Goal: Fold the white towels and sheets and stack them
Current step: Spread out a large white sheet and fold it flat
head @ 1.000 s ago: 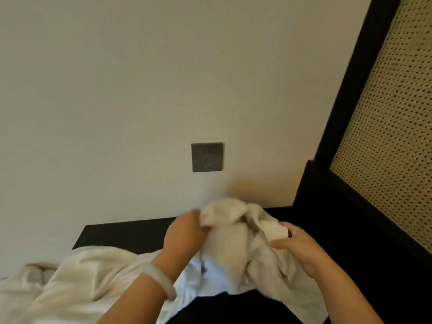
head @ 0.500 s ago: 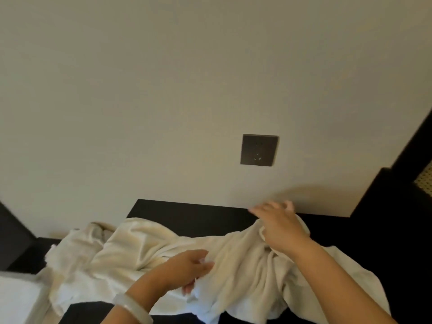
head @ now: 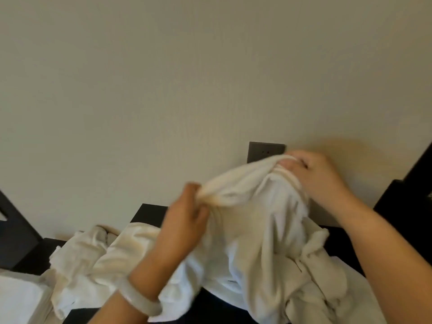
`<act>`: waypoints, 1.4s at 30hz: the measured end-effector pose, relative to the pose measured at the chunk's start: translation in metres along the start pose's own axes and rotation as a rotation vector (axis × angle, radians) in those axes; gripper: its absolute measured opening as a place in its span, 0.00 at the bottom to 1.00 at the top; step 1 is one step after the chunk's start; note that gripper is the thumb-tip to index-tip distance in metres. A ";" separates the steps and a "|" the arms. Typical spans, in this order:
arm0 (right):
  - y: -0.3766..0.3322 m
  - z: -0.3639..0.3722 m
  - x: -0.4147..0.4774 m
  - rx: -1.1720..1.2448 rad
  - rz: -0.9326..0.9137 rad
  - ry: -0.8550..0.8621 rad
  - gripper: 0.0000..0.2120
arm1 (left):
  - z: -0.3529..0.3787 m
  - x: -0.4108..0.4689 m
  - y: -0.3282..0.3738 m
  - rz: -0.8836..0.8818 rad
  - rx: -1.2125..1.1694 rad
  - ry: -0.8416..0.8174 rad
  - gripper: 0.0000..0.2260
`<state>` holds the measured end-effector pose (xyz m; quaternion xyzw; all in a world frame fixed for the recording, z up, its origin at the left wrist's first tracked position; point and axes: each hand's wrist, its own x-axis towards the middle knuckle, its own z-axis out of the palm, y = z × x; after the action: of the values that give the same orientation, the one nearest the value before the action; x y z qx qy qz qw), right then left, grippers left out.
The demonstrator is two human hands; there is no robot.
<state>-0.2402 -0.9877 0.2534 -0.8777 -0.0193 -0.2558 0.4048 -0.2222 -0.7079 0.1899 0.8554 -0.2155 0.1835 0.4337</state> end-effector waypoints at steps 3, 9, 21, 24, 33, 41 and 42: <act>0.011 -0.002 0.006 -0.078 0.157 -0.020 0.11 | -0.021 0.037 0.003 0.067 0.090 0.042 0.15; 0.093 0.054 -0.071 -0.372 0.458 -0.478 0.14 | 0.001 -0.017 -0.078 -0.306 0.458 -0.670 0.19; 0.074 0.004 -0.071 -0.285 0.744 -0.527 0.17 | -0.027 -0.039 -0.081 -0.577 0.286 -0.278 0.12; 0.027 -0.025 -0.037 0.599 0.806 -0.073 0.12 | -0.041 -0.002 -0.039 -0.502 0.101 -0.089 0.13; -0.007 0.032 -0.021 0.734 0.476 -0.360 0.10 | 0.014 0.016 -0.004 -0.470 -0.482 -0.286 0.16; 0.126 0.036 -0.072 -0.384 0.572 -0.596 0.20 | 0.023 -0.054 -0.114 -0.371 0.456 -0.586 0.39; 0.130 0.037 -0.076 -0.420 0.576 -0.671 0.23 | 0.023 -0.057 -0.119 -0.325 0.525 -0.595 0.39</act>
<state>-0.2590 -1.0353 0.1077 -0.9440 0.1467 0.1653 0.2448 -0.2044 -0.6514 0.0692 0.9753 -0.1396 -0.0933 0.1437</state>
